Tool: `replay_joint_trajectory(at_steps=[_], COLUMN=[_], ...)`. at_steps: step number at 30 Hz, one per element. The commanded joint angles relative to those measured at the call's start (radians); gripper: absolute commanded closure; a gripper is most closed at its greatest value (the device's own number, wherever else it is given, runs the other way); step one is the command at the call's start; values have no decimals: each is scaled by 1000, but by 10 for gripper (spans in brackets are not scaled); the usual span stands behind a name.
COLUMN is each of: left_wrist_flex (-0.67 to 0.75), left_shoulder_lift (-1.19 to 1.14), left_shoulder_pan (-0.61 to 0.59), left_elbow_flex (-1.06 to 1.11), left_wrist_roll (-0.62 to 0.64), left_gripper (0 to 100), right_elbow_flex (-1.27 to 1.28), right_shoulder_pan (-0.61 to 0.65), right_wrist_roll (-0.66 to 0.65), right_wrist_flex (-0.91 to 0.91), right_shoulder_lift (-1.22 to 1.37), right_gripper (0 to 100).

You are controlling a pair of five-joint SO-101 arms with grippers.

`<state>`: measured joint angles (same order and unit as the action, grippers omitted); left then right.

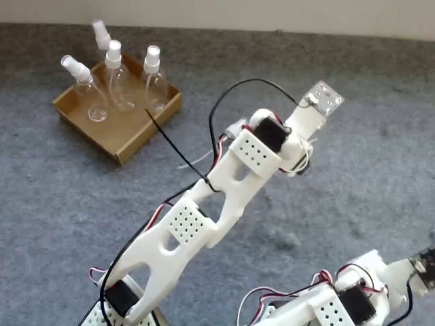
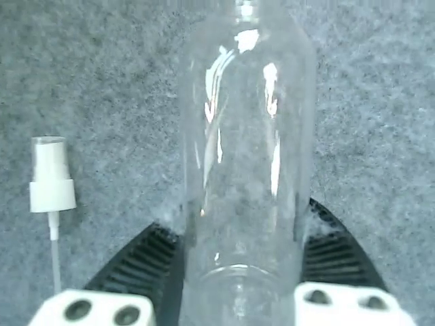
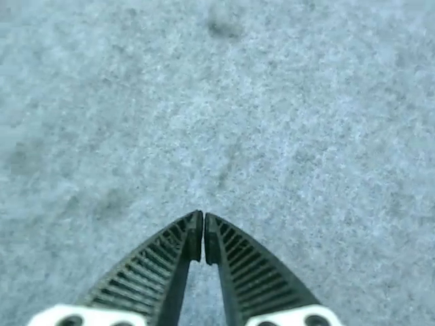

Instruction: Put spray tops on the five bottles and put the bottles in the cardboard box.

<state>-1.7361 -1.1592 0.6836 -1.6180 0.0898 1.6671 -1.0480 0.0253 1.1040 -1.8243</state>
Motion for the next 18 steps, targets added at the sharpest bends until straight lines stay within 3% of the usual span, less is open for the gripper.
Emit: replay_joint_trajectory(at_steps=[1, 18], left_wrist_flex=[-14, -25], left_shoulder_lift=[145, 407], left_shoulder_pan=[-22, -62], left_elbow_flex=[-45, -42], left_wrist_roll=[-17, -17], left_gripper=[954, 954], right_elbow_flex=[145, 145], right_shoulder_pan=[107, 163], right_wrist_roll=[6, 3], right_wrist_flex=[2, -1], right_shoulder_lift=[-13, -13], right_gripper=[994, 994])
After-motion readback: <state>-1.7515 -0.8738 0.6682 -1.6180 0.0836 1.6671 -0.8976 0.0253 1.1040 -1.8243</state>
